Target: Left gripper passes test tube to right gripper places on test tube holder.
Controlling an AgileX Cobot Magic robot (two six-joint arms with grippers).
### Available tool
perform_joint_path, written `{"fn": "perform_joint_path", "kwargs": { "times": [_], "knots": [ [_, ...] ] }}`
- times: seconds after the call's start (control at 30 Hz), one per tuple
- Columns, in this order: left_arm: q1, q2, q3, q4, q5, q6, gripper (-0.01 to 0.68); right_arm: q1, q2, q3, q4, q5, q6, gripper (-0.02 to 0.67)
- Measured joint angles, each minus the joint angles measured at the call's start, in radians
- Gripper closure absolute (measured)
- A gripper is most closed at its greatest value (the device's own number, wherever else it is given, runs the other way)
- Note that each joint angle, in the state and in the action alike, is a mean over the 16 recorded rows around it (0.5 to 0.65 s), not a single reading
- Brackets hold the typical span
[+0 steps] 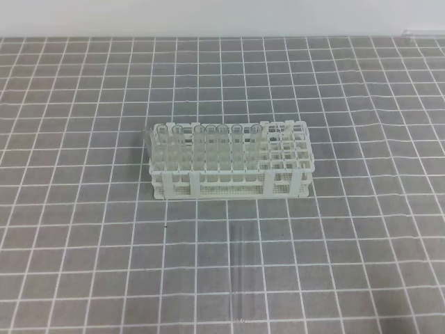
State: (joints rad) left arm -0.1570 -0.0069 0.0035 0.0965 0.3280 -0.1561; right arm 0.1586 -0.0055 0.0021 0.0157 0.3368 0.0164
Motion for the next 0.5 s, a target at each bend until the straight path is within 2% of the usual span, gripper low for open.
{"fn": "perform_joint_path", "kwargs": {
  "times": [0.5],
  "knots": [
    [0.000,-0.009,0.002,-0.005,-0.016,-0.001,0.673,0.000,0.000,0.000,0.000,0.000,0.000,0.650]
  ]
}}
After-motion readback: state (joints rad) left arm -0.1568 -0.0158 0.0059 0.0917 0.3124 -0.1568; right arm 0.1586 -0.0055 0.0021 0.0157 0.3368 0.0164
